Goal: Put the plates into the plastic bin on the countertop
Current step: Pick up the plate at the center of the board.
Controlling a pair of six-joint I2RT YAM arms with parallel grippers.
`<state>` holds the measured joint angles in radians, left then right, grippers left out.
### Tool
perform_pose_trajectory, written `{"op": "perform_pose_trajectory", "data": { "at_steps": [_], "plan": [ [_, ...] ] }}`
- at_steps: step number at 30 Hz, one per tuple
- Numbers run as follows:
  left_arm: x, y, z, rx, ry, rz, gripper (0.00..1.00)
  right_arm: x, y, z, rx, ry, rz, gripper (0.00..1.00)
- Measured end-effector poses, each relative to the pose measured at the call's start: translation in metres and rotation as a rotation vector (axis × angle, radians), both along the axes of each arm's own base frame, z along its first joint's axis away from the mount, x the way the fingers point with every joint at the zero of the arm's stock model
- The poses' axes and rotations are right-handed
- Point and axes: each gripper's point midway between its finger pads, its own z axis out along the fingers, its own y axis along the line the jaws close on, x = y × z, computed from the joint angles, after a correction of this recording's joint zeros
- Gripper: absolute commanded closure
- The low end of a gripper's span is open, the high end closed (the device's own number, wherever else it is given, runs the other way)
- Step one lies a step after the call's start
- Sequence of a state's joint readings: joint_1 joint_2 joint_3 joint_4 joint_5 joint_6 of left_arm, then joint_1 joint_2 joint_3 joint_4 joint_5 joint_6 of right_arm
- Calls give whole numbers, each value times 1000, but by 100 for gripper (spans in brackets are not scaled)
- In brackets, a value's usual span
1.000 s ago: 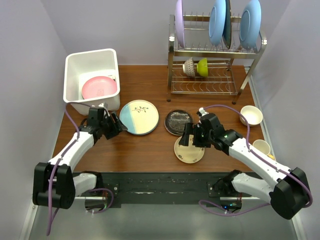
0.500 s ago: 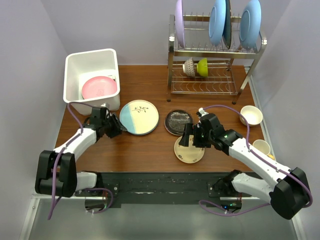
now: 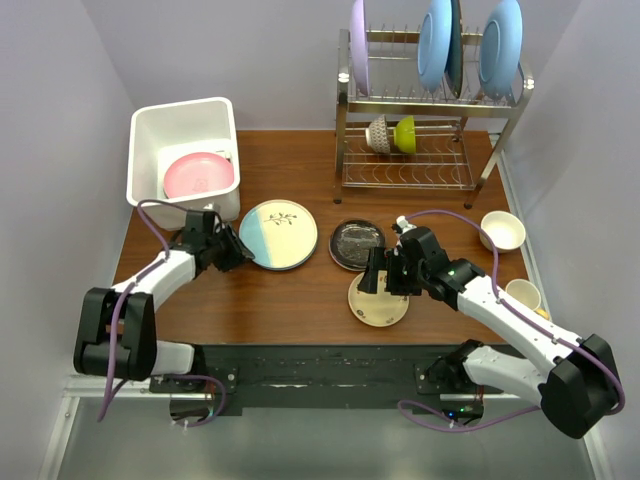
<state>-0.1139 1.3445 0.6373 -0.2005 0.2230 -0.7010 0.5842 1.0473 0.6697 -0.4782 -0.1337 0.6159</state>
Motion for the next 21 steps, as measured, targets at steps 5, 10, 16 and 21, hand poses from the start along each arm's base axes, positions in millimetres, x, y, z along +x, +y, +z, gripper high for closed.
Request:
{"op": "perform_pose_trajectory", "data": {
  "at_steps": [5, 10, 16, 21],
  "plan": [
    [1, -1, -8, -9, 24, 15, 66, -1, 1, 0, 6, 4, 6, 1],
    [6, -2, -5, -19, 6, 17, 78, -2, 2, 0, 9, 6, 10, 2],
    [7, -3, -4, -21, -1, 14, 81, -2, 2, 1, 11, 6, 15, 1],
    [7, -3, -5, -23, 2, 17, 93, -3, 5, 2, 22, 8, 25, 1]
  ]
}}
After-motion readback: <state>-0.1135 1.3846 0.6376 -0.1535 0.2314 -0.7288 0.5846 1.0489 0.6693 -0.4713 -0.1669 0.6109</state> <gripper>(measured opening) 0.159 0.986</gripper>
